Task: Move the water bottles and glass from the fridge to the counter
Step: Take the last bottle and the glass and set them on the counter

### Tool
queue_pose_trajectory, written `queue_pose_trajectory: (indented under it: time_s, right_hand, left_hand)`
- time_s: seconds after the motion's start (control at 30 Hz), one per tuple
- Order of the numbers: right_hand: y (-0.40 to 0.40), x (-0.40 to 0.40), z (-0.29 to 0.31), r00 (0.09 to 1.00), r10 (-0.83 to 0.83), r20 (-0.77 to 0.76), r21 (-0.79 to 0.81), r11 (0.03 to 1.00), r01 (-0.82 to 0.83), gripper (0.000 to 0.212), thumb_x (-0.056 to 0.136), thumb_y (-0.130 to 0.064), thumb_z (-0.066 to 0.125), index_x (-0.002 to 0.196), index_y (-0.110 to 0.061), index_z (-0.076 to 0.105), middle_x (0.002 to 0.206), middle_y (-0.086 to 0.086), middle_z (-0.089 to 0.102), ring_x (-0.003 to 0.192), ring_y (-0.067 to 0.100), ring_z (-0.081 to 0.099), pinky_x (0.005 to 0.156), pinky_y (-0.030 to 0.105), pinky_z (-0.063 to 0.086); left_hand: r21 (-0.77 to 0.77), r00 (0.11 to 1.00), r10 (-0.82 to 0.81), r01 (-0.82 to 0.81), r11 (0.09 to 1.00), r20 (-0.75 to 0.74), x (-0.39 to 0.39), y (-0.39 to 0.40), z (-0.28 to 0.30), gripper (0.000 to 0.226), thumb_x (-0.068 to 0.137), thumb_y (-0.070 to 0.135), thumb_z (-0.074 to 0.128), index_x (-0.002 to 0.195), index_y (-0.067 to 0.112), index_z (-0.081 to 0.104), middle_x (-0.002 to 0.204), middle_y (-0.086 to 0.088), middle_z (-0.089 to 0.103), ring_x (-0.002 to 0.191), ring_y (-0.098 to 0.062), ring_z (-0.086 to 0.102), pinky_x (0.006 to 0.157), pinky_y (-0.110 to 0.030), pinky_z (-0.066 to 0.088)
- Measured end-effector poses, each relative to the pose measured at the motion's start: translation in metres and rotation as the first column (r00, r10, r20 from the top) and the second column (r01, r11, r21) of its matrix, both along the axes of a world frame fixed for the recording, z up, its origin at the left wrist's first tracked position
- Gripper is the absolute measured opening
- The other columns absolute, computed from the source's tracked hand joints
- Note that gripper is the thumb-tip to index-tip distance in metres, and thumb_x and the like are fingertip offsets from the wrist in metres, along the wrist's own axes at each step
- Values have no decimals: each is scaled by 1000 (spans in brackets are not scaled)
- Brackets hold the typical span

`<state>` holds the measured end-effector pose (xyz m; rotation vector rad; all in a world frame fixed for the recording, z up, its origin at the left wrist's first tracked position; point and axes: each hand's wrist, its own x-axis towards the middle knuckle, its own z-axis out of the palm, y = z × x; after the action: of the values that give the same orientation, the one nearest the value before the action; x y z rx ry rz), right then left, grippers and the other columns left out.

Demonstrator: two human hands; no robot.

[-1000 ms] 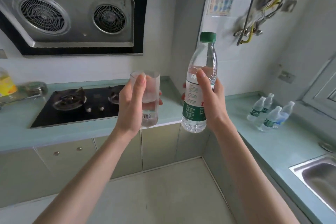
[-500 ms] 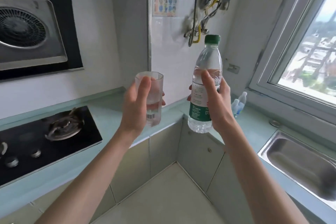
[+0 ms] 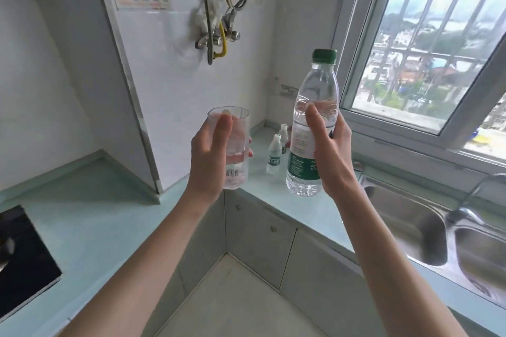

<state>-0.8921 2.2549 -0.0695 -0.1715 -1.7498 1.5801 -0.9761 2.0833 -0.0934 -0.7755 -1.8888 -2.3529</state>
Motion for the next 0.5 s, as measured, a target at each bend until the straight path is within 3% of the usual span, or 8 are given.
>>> queue_pose_trajectory:
  time_s: [0.17, 0.27, 0.33, 0.5]
  right_hand:
    - [58, -33, 0, 998, -54, -15, -13, 998, 53, 52, 81, -65, 69, 115, -27, 68, 90, -1, 80, 75, 17, 81, 69, 31, 65]
    - [91, -57, -4, 996, -92, -1, 12, 996, 92, 54, 81, -67, 70, 117, -26, 68, 97, 3, 80, 82, 21, 81, 76, 37, 67]
    - [114, -72, -8, 994, -109, -3, 25, 994, 109, 50, 82, -66, 71, 115, -27, 67, 96, 1, 80, 84, 21, 81, 78, 38, 67]
    - [156, -99, -21, 987, -160, 12, 42, 986, 160, 51, 82, -65, 68, 119, -30, 66, 97, -23, 79, 94, -2, 77, 82, 16, 60]
  left_hand:
    - [2, 998, -54, 54, 999, 19, -43, 59, 0, 56, 83, 76, 55, 104, 25, 67, 86, -3, 74, 72, -21, 74, 65, -32, 59]
    - [-7, 998, -54, 54, 999, 23, -71, 94, -3, 78, 69, 95, 61, 107, 27, 67, 94, -10, 72, 75, -22, 75, 68, -35, 61]
    - [-13, 998, -56, 56, 998, 18, -88, 117, -6, 85, 65, 98, 61, 109, 26, 65, 96, -13, 70, 80, -25, 73, 71, -36, 61]
    - [-50, 998, -67, 67, 997, 4, -123, 162, -20, 84, 70, 93, 64, 116, 23, 65, 99, -11, 71, 89, -27, 72, 73, -30, 60]
